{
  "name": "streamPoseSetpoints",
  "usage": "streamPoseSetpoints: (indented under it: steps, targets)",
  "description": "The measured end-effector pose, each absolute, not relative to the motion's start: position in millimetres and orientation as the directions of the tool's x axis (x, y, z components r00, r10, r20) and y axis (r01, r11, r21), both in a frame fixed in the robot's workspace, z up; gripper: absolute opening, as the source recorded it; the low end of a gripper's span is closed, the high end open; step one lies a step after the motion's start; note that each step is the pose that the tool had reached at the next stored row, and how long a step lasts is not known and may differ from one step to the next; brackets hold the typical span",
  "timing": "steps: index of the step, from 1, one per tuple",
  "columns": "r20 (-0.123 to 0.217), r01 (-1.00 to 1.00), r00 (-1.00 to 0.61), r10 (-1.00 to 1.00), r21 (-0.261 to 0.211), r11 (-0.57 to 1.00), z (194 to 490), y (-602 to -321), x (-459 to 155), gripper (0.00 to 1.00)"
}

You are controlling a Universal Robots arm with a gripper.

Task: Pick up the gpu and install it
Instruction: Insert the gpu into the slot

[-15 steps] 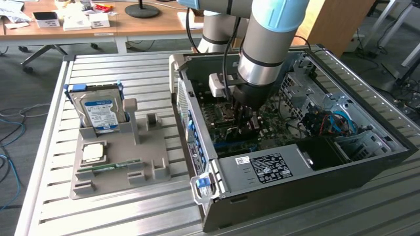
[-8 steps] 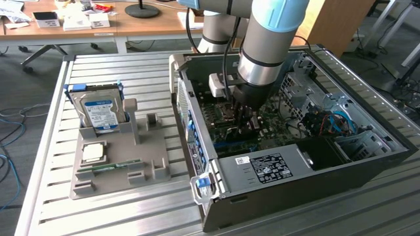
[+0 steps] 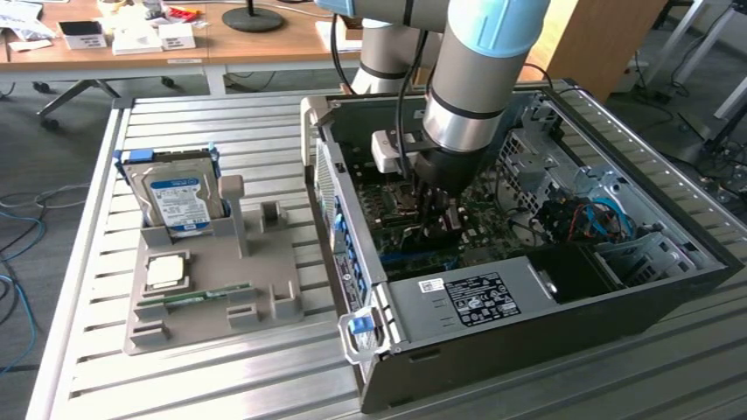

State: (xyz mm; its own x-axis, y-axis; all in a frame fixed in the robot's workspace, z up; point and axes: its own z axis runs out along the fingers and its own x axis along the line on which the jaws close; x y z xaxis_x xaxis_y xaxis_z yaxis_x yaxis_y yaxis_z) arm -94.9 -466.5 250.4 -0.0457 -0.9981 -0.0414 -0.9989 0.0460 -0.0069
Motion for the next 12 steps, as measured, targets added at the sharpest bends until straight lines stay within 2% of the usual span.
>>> streamPoseSetpoints:
  steps: [12]
  targets:
    - [-0.041, -0.999, -0.046, -0.998, -0.007, 0.046, 250.4, -465.7, -94.9, 0.26]
